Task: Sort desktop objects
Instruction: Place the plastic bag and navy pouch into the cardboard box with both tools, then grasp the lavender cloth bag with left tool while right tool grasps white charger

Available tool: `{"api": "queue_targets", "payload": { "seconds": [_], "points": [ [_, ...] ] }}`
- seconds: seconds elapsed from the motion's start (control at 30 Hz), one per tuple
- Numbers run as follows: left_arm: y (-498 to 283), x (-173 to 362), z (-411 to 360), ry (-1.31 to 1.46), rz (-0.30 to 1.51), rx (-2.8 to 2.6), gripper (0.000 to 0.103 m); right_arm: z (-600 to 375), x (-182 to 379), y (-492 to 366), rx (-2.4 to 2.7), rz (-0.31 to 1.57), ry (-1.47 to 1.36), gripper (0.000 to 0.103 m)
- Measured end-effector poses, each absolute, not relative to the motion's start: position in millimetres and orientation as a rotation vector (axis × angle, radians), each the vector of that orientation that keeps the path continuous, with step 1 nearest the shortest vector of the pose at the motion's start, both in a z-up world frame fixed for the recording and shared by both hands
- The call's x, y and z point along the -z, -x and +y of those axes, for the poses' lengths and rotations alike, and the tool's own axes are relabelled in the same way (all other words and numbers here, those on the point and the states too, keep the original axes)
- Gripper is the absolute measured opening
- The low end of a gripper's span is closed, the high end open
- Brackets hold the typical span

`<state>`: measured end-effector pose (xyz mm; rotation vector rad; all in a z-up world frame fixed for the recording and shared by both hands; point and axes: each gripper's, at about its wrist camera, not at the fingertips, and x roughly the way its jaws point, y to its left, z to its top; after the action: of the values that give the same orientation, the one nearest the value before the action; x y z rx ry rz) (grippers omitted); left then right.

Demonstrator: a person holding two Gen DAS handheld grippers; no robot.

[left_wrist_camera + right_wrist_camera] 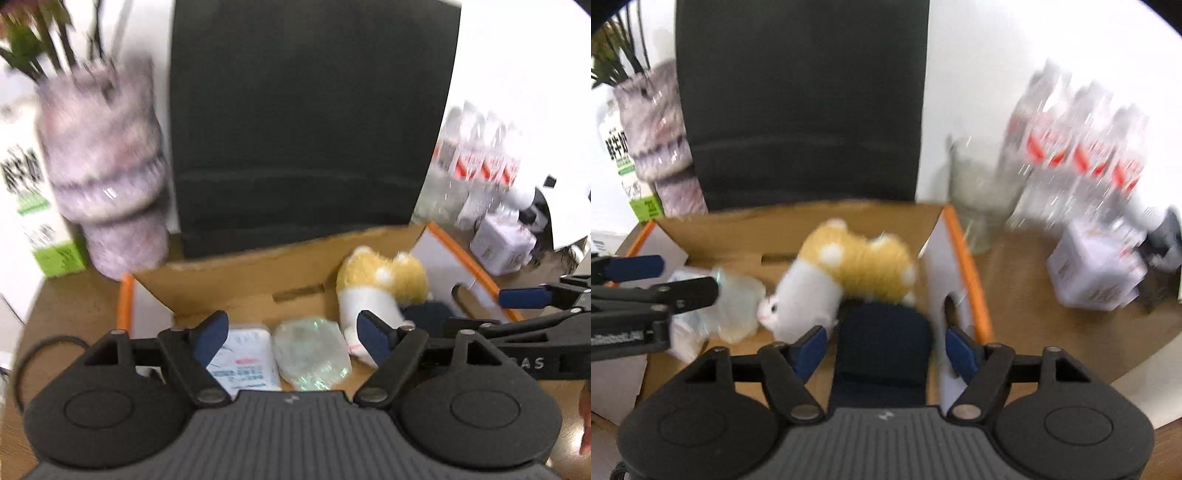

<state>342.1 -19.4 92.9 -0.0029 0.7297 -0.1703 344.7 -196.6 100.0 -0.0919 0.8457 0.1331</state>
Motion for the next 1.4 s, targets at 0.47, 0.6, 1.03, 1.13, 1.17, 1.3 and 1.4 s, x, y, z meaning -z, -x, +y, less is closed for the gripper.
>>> {"api": "queue_targets", "payload": {
  "seconds": [0.47, 0.6, 1.03, 1.13, 1.17, 1.3, 1.4],
  "points": [
    [-80.0, -101.5, -21.2, 0.153, 0.542, -0.007, 0.095, -207.4, -117.4, -128.7, -0.358, 0.563, 0.003, 0.086],
    [-1.1, -61.3, -35.7, 0.147, 0.537, -0.007, 0.097, -209.7, -79.8, -52.3, -0.338, 0.561, 0.046, 0.087],
    [83.1, -8.0, -34.9, 0.032, 0.504, -0.031, 0.103, -241.0, -18.1, 61.1, -0.341, 0.503, -0.060, 0.087],
    [82.4, -8.4, -45.9, -0.022, 0.481, -0.051, 0.103, -246.8, -17.3, 61.6, -0.337, 0.467, -0.099, 0.090],
    [82.2, -7.6, -48.8, -0.041, 0.487, -0.049, 0.103, -246.8, -16.9, 61.1, -0.334, 0.481, -0.110, 0.090],
    [81.2, -5.1, -54.5, -0.079, 0.505, -0.031, 0.103, -248.3, -15.2, 59.2, -0.340, 0.500, -0.133, 0.090],
    [77.4, -4.2, -47.5, -0.031, 0.531, -0.034, 0.103, -247.2, -15.0, 61.7, -0.334, 0.487, -0.127, 0.090]
  ]
}}
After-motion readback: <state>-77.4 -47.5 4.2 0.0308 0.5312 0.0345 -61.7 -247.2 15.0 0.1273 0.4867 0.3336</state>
